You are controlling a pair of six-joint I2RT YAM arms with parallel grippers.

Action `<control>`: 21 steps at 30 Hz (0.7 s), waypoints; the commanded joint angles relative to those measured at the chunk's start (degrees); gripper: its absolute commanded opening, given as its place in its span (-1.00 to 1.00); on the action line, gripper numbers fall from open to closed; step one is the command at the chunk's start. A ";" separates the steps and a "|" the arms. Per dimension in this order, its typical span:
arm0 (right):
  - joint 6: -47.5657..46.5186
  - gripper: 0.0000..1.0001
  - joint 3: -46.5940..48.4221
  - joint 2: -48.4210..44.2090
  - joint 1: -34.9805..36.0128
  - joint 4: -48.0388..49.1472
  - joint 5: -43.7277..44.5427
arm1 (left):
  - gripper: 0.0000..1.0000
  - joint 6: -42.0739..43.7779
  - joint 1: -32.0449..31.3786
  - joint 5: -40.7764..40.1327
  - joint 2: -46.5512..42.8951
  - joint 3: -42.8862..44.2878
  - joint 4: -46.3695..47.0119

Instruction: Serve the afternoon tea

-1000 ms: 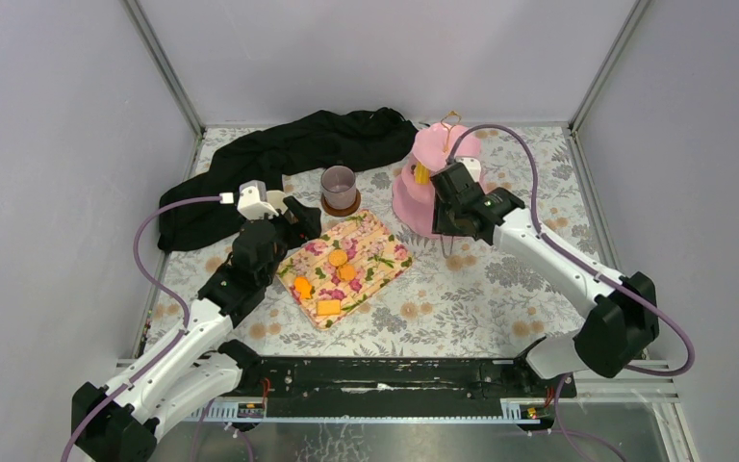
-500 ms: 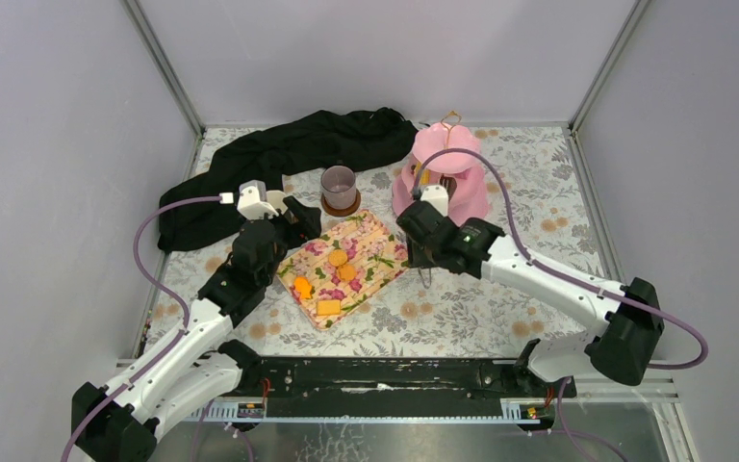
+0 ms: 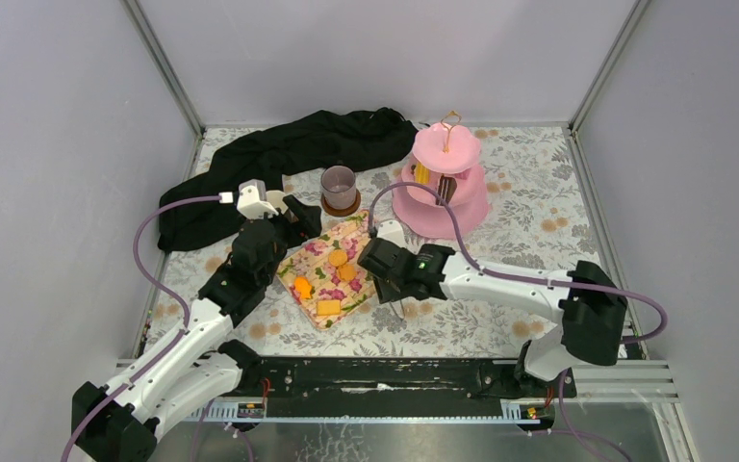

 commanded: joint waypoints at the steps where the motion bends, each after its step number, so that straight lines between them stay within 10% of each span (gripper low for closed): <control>1: 0.39 -0.08 -0.14 1.38 0.97 6.24 -3.73 | 0.83 0.59 0.57 -1.19 -0.29 -0.07 3.05; 21: 0.16 -0.07 3.37 10.14 3.50 10.63 -6.20 | 0.83 0.73 0.77 -1.18 0.02 -0.05 2.80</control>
